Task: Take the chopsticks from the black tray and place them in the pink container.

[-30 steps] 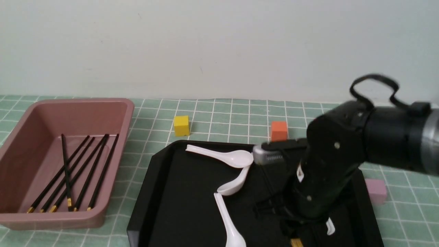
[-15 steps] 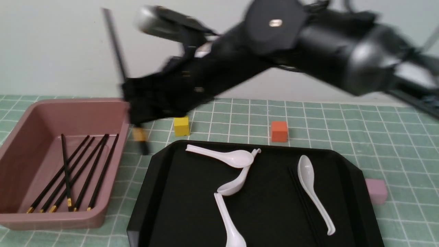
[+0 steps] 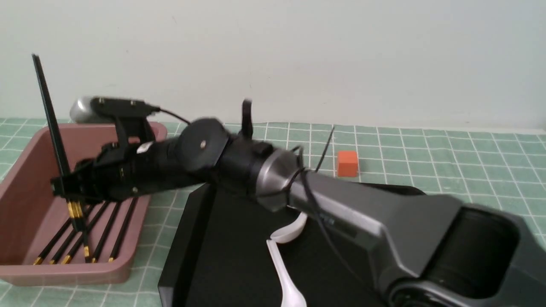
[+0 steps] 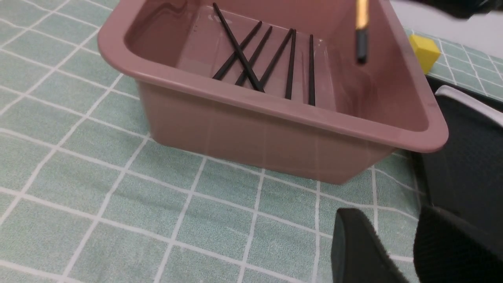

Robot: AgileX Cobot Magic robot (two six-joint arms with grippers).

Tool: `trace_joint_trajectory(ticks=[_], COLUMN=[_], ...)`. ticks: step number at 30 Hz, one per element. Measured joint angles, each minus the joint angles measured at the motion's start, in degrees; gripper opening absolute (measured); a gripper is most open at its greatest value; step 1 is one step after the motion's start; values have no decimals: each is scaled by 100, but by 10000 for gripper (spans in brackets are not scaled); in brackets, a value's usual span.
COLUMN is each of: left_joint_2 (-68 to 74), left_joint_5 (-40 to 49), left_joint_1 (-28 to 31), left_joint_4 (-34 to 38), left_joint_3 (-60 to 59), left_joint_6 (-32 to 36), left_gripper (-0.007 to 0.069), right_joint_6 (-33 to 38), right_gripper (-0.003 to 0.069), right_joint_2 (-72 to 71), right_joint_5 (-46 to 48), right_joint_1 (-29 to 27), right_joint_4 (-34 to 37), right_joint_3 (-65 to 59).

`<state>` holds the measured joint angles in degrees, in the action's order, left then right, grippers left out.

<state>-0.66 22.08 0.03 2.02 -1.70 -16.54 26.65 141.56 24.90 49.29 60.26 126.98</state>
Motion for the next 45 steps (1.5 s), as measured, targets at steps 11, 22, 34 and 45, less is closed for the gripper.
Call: trace_joint_trajectory(ticks=[11,22,34,45], left_joint_2=[0,0,0,0], left_joint_5=[0,0,0,0], left_joint_1=[0,0,0,0], left_joint_4=[0,0,0,0], left_joint_3=[0,0,0,0], left_joint_6=[0,0,0,0], left_gripper=[238,239,239,239], right_joint_6=[90,-1054,-2307,-2512], right_gripper=[313,192,73,-13], right_joint_2=[135,-1423,-4049,-8057], right_joint_5=[297,3095,4701,4769], right_joint_1=[-16,-493,-1919,-2196], right_joint_4=[-345,-2113,-3931,-5873], right_joint_3=[26,26,15,-2563])
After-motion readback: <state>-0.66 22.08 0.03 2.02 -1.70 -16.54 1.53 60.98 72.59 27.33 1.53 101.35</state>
